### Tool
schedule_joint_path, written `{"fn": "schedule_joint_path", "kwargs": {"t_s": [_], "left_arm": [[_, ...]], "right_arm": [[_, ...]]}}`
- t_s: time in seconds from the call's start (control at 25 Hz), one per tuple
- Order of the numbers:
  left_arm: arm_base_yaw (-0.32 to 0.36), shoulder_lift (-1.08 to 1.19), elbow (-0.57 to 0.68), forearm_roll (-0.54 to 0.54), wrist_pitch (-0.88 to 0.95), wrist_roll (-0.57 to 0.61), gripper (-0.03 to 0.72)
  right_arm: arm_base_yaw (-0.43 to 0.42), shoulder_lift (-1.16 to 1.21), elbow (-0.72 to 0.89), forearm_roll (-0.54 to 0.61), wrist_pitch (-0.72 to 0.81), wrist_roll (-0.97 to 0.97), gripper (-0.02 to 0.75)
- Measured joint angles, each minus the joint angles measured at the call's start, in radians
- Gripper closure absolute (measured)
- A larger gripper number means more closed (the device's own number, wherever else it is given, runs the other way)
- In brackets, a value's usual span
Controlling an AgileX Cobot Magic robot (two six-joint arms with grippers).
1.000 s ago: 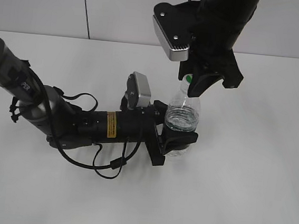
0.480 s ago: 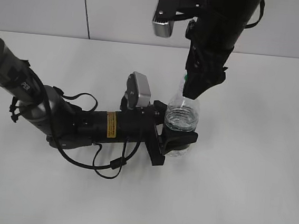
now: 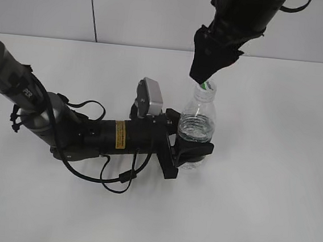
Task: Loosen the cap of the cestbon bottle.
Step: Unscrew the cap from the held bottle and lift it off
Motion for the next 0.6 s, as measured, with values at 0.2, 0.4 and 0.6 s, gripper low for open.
{"fn": "schedule_joint_path", "kwargs": {"t_s": [0.2,0.4,0.6], "left_arm": [[0.000,0.000,0.000,0.000,0.000,-0.001,0.283],[0.000,0.000,0.000,0.000,0.000,-0.001,0.283],[0.000,0.000,0.000,0.001,0.000,-0.001,0.283]], "right_arm": [[0.000,-0.006,0.000,-0.073,0.000,0.233,0.171],[0.000,-0.007,0.000,-0.088,0.000,0.463,0.171],[0.000,-0.007,0.000,-0.088,0.000,0.666,0.171]]}}
